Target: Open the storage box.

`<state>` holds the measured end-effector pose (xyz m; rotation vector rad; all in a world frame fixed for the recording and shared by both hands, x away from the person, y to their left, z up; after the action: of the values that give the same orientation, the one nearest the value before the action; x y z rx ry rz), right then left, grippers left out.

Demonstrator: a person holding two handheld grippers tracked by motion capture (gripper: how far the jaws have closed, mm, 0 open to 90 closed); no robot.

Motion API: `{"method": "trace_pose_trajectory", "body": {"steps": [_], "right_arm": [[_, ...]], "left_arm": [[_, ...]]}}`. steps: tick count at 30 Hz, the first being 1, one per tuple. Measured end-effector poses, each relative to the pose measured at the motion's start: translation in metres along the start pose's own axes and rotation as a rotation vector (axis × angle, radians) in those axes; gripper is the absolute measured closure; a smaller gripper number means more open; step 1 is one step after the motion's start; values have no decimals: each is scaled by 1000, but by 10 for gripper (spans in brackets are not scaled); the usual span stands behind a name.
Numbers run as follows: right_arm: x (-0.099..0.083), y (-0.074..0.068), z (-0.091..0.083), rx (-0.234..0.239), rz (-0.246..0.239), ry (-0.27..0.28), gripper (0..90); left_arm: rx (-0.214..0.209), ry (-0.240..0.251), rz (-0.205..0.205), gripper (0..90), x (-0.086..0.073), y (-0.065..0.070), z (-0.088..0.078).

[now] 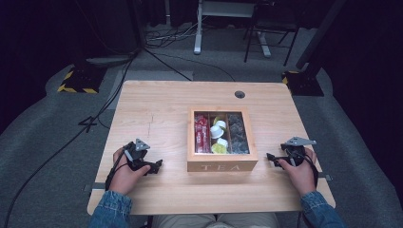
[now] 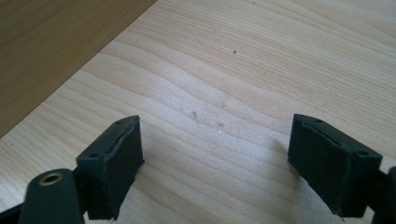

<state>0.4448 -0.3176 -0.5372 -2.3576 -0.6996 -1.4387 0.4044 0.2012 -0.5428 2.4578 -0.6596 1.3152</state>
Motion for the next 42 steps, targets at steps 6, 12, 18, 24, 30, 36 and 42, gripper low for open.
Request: {"method": "trace_pose_trajectory", "body": {"steps": [6, 12, 18, 24, 30, 36, 42], "right_arm": [[0, 0, 0, 0, 0, 0, 179], [0, 0, 0, 0, 0, 0, 179], [0, 0, 0, 0, 0, 0, 179], [0, 0, 0, 0, 0, 0, 179], [0, 0, 0, 0, 0, 1, 179], [0, 0, 0, 0, 0, 1, 179], [0, 0, 0, 0, 0, 1, 179]], "left_arm": [[-2, 4, -1, 111, 2, 2, -4], [-8, -7, -8, 178, 3, 1, -10], [-19, 13, -2, 203, 12, 6, -25], [-26, 17, 19, 216, 22, 13, -36], [-30, 42, 36, 222, 33, 20, -46], [-56, 62, 43, 224, 42, 31, -49], [-91, 84, 65, 231, 53, 48, -50]]}}
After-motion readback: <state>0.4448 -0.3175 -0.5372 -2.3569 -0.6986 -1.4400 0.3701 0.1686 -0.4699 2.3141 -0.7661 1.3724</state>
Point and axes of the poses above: each handheld gripper's, and its own axes: z roughly forward along the jaws, x roughly out of its top, y roughly to its right, the point moved 5 cm from there along z, roughly forward along the jaws, and after that the axes turned 15 degrees about y, right-handed, at the moved point
